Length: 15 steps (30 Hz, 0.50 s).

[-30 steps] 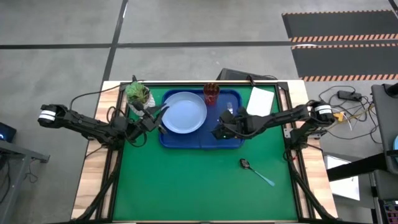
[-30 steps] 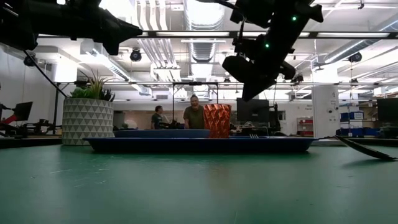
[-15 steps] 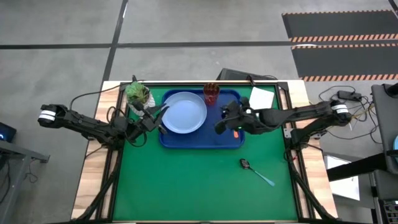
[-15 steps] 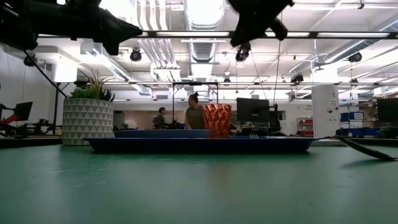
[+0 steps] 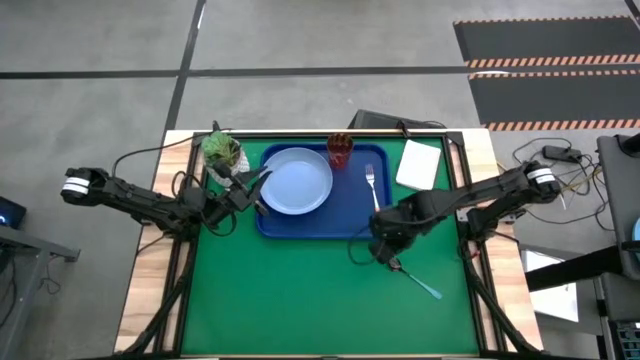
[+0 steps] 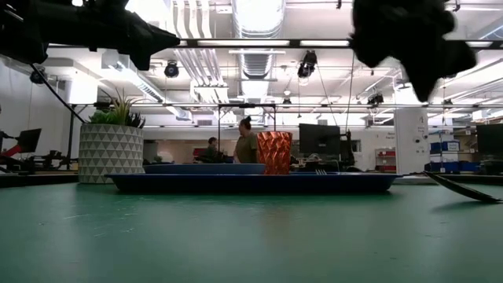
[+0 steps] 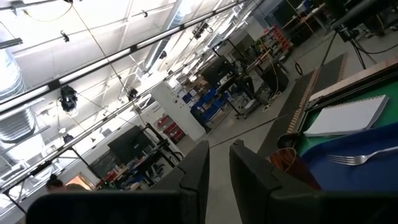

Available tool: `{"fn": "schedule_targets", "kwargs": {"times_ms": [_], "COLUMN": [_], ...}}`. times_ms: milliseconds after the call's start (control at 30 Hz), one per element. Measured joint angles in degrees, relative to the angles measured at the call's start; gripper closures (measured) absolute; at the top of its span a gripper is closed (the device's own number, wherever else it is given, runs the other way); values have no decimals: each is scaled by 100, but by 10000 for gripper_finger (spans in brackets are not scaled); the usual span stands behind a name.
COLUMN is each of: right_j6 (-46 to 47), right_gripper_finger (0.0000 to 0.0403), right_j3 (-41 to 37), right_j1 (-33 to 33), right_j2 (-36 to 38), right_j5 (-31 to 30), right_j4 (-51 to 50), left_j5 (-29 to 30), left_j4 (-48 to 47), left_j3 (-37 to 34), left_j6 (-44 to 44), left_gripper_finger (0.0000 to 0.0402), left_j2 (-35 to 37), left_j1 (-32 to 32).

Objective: Pick and place plate/cup/fork/spoon on tray
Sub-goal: Put the black spoon on the blue tray to the left of the orange fork

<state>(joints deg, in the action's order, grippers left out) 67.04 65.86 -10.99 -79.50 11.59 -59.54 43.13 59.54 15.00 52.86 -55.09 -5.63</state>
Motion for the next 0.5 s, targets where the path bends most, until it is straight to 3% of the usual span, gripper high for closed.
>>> {"fn": "schedule_targets", "kwargs": {"times_ms": [167, 500], "right_j6": [335, 355], "right_gripper_finger": [394, 391], "right_j3": [-62, -85], "right_j1": [-480, -1283], "right_j2": [-262, -687], "right_j5": [-489, -567], "right_j4": [-443, -427], "left_j5": [0, 0], "left_j4": [-2, -2], "left_j3": [0, 9], "left_j6": [2, 4], "left_gripper_finger": [357, 357], "left_j2": [0, 0], "left_j1": [0, 0]}}
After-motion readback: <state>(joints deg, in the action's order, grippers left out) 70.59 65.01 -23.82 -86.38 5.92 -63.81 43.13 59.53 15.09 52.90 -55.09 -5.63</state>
